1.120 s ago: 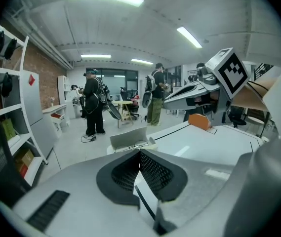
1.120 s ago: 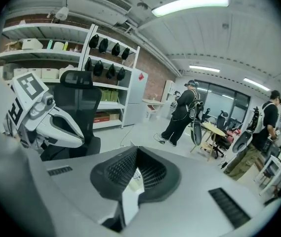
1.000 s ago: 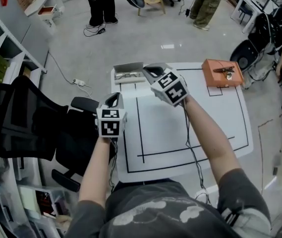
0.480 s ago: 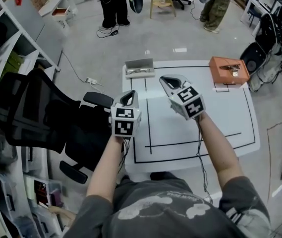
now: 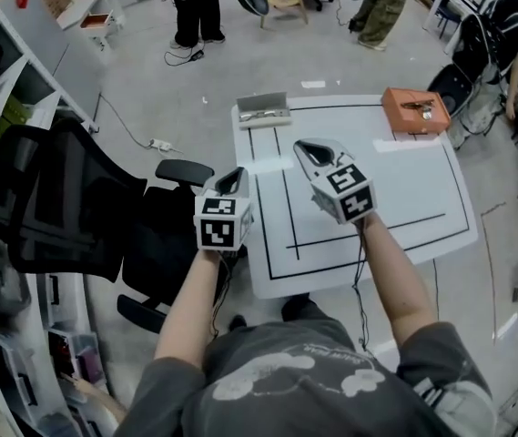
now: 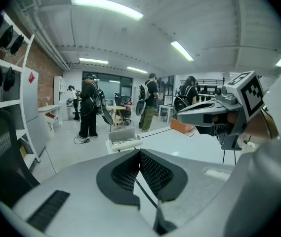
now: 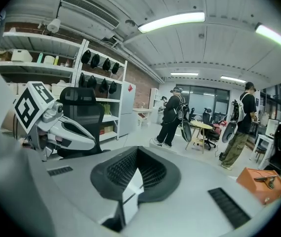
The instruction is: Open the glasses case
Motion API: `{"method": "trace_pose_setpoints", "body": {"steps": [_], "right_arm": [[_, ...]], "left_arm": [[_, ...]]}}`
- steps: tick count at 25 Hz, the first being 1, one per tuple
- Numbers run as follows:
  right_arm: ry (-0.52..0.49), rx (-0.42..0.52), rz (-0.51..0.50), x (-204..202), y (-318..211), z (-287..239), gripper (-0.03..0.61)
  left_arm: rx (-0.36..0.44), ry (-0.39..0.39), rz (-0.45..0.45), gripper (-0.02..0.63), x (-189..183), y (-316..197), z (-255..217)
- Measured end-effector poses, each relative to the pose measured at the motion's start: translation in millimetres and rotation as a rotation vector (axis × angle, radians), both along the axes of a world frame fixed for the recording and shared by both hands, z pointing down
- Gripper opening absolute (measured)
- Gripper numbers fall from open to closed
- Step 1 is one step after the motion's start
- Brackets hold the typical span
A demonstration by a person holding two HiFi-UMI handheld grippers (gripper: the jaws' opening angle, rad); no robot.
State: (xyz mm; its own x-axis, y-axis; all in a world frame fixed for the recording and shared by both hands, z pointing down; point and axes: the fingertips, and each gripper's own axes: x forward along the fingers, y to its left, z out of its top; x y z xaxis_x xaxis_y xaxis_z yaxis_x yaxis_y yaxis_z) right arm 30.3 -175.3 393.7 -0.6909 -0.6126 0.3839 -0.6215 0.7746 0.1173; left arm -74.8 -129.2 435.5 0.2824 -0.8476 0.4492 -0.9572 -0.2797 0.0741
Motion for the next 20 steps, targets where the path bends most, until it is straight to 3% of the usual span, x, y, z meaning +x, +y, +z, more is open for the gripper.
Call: {"method": "trace_pose_setpoints", "body": {"steps": [8,20], "right_arm": [[0.073,0.068,0.063,-16.7,59.0,-4.2,-0.002],[0.018,0.063,0.204,-24.3,146.7,-7.2,-0.002]], "left_arm": [[0.002,0.028,0.065,0.002,-26.5,46.2,1.5],[0.037,0.057,0.143,0.002,-56.2,127.5,-8.6]]}}
